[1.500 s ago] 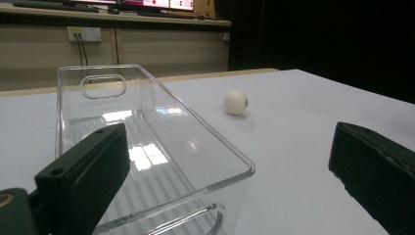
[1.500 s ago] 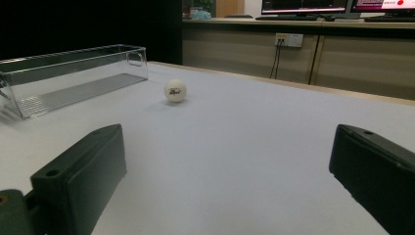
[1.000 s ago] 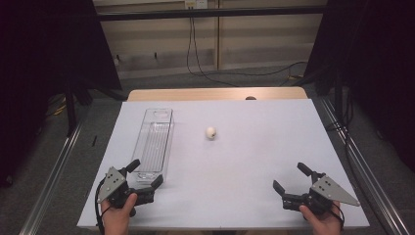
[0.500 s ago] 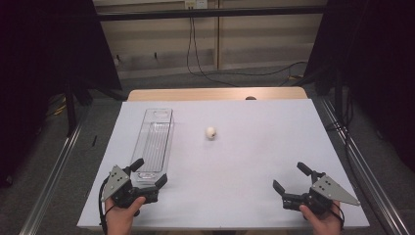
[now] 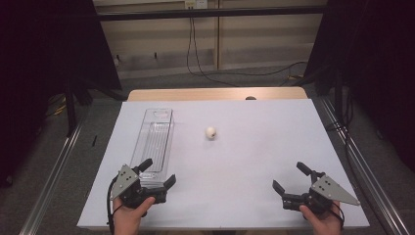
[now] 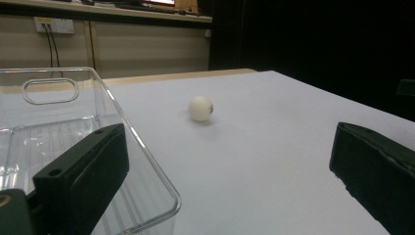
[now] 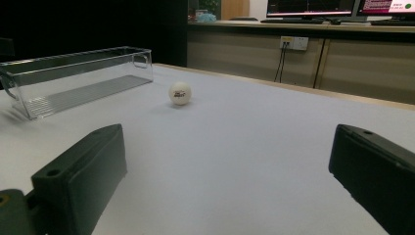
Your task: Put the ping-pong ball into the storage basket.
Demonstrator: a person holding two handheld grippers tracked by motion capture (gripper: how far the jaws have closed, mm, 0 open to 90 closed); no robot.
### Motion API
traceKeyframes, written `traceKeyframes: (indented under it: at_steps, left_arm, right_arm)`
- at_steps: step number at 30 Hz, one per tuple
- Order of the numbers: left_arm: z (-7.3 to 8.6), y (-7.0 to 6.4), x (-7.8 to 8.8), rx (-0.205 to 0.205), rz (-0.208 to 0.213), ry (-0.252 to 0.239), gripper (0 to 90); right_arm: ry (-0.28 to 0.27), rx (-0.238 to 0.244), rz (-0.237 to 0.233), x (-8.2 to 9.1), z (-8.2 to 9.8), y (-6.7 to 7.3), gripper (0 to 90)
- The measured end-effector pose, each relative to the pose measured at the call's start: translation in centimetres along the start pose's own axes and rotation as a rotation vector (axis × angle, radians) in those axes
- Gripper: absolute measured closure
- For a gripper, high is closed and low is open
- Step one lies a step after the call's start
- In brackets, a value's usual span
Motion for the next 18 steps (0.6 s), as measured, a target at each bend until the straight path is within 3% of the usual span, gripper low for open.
traceKeyframes:
  at_steps: [18]
  left_arm:
    - [-0.2,-1.2,-1.8,-0.015,-0.019,0.003,1.3]
  right_arm:
    - [-0.003,0.004,0.001,0.0,-0.1,0.0,0.5]
Point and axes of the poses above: each handheld gripper's, and its own axes: x roughly backward along the jaws, z roughly out of its underside, y roughly to its left, the point moved 1 cm from there along -x, roughly forward along the jaws, and after that the axes turned 7 degrees about z, right-handed, at the moved point
